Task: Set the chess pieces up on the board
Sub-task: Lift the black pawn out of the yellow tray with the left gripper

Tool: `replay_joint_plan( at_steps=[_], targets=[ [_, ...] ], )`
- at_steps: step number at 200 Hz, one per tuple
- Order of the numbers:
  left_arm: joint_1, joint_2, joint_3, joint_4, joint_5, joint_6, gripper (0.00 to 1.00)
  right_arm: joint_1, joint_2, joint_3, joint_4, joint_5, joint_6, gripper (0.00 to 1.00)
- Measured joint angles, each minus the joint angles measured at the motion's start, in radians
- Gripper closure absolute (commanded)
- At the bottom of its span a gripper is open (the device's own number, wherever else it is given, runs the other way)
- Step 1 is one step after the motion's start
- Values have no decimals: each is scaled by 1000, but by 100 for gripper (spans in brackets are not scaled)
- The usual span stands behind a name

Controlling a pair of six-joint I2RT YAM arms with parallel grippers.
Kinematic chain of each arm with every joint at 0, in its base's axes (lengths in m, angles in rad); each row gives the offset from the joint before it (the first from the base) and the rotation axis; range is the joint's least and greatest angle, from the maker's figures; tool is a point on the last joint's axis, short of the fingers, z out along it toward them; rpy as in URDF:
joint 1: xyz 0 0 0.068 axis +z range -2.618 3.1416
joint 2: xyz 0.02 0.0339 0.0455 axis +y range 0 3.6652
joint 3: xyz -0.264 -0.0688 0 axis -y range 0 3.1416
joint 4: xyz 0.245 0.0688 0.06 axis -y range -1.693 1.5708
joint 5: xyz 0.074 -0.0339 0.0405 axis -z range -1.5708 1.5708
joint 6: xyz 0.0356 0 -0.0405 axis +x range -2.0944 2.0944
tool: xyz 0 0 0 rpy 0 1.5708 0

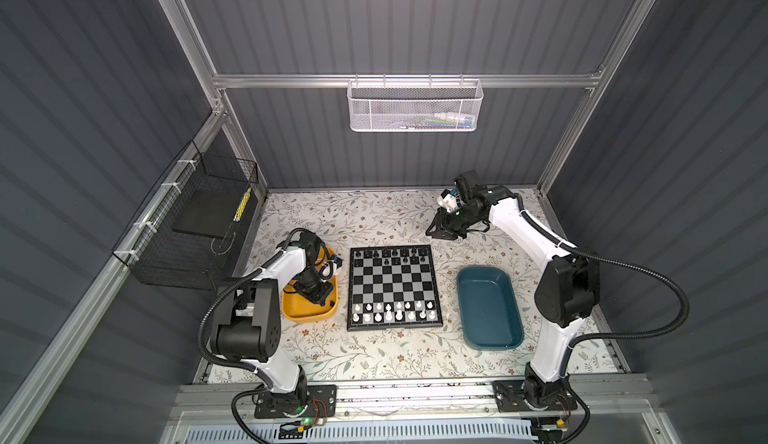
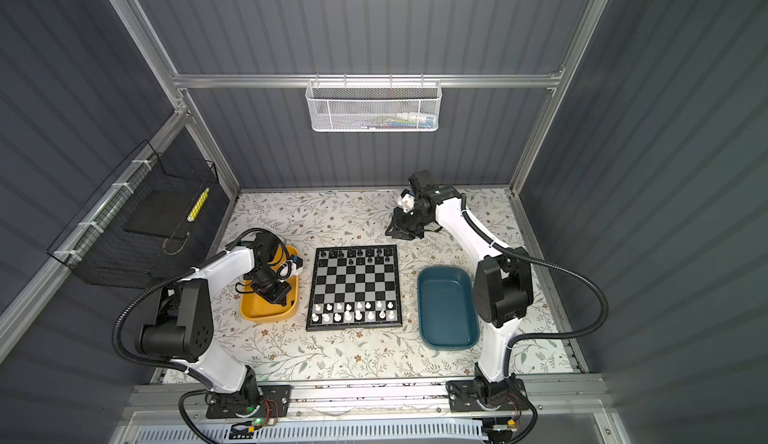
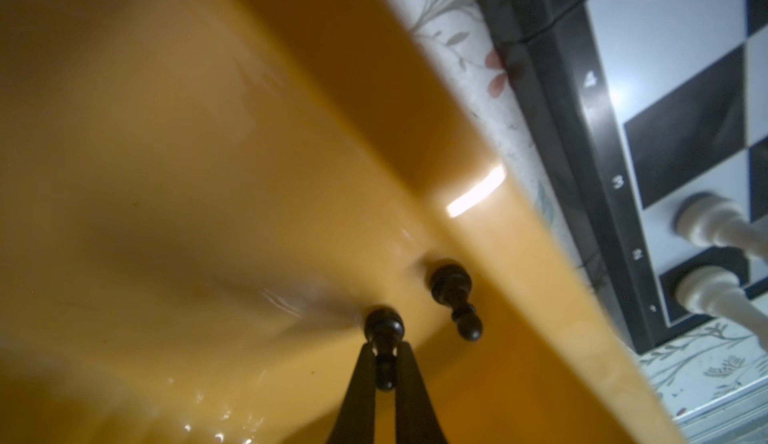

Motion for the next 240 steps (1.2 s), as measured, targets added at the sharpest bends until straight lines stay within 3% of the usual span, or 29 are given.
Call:
replay_joint_plan(
  at_steps=[240],
  targets=[
    [3,-15,87,-65,-32,12,92,0,0,-20,35,0,-2,73]
  ],
)
